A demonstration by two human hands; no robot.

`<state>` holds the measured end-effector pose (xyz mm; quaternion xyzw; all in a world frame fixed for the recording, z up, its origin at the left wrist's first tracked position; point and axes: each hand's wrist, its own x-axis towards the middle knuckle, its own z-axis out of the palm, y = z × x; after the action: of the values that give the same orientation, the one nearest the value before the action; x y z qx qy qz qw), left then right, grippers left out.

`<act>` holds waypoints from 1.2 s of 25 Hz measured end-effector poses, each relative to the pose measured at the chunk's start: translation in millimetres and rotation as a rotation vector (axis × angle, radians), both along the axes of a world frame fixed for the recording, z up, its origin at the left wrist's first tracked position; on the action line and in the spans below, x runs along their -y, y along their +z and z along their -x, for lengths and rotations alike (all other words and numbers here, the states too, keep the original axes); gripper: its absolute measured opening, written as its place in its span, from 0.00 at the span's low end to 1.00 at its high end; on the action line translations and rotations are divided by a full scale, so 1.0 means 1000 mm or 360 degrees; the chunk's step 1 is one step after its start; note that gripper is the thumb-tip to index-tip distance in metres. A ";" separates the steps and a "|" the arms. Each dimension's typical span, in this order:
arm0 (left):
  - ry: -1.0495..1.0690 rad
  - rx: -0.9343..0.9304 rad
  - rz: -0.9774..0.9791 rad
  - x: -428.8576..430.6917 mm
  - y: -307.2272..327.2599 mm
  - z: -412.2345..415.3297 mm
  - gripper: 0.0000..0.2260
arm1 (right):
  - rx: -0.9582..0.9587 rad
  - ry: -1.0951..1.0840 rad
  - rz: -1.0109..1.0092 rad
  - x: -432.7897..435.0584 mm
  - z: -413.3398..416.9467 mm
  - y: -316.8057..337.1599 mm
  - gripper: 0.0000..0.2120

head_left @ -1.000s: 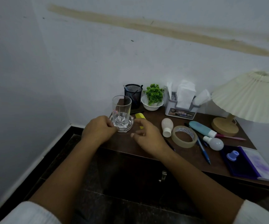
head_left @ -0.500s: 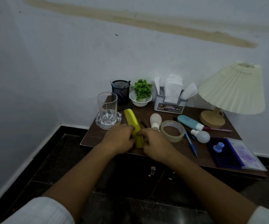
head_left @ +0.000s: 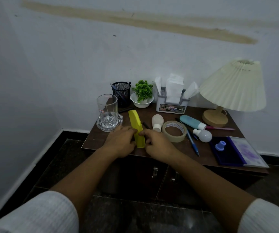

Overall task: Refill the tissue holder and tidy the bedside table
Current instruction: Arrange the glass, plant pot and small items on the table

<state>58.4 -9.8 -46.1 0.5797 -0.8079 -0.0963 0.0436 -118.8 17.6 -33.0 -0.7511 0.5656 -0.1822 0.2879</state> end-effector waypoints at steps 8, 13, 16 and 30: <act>0.0008 0.0020 0.0037 -0.008 0.003 -0.006 0.24 | 0.0322 -0.0022 -0.0222 -0.001 -0.009 -0.001 0.26; 0.0094 0.0074 0.0065 -0.014 0.010 -0.003 0.21 | 0.0043 -0.0288 0.0302 0.001 0.023 0.025 0.16; 0.0113 0.0024 0.0174 -0.022 0.020 0.011 0.20 | -0.0122 -0.0486 0.0382 0.004 0.042 0.032 0.14; 0.0364 -0.0385 0.0195 0.003 0.018 0.032 0.18 | -0.1249 -0.0111 0.0511 0.003 -0.001 0.007 0.14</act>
<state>26.9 -13.2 -27.7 0.6482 -0.7300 -0.1103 0.1863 -117.5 14.7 -26.1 -0.7791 0.6219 0.0221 -0.0761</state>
